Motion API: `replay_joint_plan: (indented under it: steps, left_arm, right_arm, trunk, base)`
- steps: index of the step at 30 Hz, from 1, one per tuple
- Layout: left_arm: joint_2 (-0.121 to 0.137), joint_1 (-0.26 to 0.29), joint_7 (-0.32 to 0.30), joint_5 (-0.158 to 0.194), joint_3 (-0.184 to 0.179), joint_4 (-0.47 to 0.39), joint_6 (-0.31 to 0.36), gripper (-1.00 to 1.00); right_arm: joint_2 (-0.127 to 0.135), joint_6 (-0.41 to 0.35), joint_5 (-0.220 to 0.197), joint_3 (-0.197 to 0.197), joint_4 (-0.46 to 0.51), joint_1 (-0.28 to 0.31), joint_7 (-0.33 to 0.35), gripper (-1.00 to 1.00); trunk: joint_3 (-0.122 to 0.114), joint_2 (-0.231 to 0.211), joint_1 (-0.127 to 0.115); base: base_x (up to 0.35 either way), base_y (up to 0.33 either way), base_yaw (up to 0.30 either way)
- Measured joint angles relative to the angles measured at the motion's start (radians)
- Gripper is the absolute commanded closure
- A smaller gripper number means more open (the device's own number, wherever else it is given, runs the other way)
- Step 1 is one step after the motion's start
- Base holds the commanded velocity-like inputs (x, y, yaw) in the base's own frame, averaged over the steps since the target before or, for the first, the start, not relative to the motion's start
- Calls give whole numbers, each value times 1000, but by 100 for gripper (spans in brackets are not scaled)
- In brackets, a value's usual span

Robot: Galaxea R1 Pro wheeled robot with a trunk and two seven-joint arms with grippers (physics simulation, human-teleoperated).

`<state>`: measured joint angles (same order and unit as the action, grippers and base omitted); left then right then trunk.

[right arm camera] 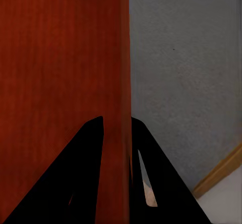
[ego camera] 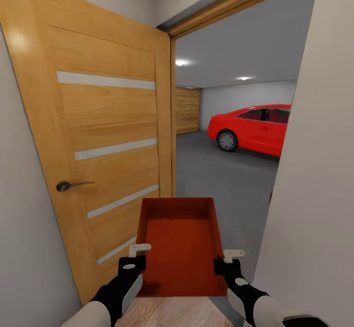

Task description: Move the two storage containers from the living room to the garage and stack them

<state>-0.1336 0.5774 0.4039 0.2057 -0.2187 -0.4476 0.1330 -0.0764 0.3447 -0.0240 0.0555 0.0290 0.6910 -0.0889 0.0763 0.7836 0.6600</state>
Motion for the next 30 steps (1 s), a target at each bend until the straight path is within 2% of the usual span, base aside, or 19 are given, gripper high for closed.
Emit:
replay_joint_plan:
  steps: [14, 20, 30]
  left_arm:
    - [0, 0, 0, 0, 0, 0, 0, 100]
    - [0, 0, 0, 0, 0, 1, -1, 100]
    - [0, 0, -1, 0, 0, 3, -2, 100]
  right_arm:
    - [0, 0, 0, 0, 0, 0, 0, 100]
    - [0, 0, -1, 1, 0, 0, 1, 100]
    - [0, -1, 0, 1, 0, 0, 0, 100]
  trunk:
    - [0, 0, 0]
    - [0, 0, 0]
    - [-5, 0, 0]
  base:
    - [297, 224, -242]
    - [295, 221, -88]
    - [210, 84, -242]
